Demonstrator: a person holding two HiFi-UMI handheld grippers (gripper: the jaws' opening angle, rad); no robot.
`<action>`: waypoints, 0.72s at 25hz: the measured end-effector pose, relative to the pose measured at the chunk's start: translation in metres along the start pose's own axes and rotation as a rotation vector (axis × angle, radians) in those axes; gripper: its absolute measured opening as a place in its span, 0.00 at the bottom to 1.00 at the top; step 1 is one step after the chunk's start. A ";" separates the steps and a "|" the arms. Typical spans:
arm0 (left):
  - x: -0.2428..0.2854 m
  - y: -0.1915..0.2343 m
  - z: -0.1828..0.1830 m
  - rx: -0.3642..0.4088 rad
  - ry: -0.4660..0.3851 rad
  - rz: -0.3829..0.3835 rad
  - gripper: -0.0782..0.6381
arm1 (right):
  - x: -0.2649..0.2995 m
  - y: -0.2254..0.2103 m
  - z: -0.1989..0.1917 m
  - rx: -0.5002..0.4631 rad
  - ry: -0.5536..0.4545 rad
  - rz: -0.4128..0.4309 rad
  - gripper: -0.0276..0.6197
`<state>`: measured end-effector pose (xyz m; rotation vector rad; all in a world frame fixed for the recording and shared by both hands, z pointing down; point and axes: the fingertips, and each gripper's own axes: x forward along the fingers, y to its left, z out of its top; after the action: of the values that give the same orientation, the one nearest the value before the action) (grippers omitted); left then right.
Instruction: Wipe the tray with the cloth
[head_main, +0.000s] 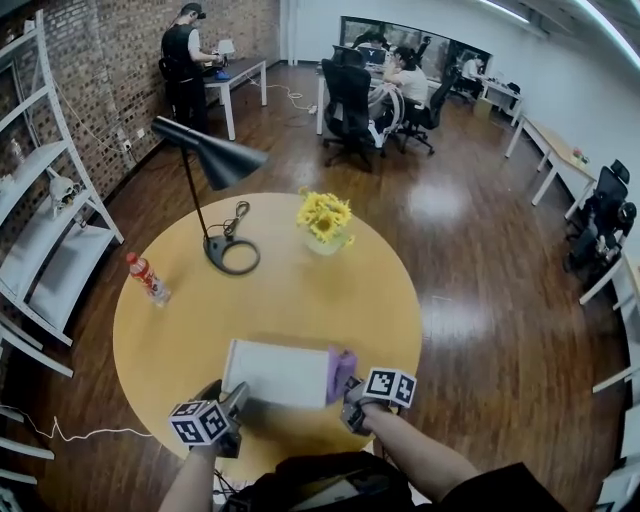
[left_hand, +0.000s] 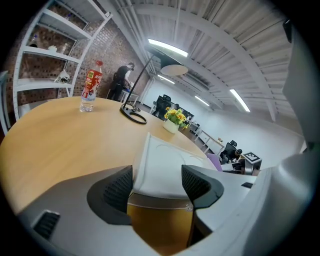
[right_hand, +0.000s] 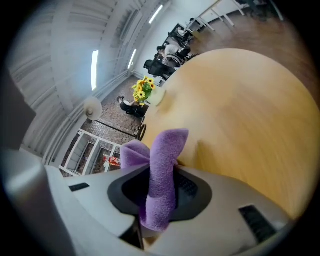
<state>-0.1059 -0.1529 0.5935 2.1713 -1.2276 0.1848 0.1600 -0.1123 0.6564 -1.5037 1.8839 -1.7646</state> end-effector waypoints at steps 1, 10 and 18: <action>0.000 0.000 -0.001 0.001 0.002 -0.004 0.51 | 0.000 0.002 0.002 -0.044 -0.009 -0.017 0.18; -0.002 0.000 -0.002 -0.026 0.003 -0.021 0.51 | -0.009 0.010 0.046 -0.130 -0.169 -0.088 0.19; 0.004 0.004 -0.009 -0.025 0.042 -0.018 0.51 | -0.013 0.033 0.069 -0.306 -0.282 -0.107 0.19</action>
<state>-0.1056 -0.1518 0.6041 2.1455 -1.1803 0.2050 0.1960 -0.1552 0.6030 -1.8755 2.0210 -1.2558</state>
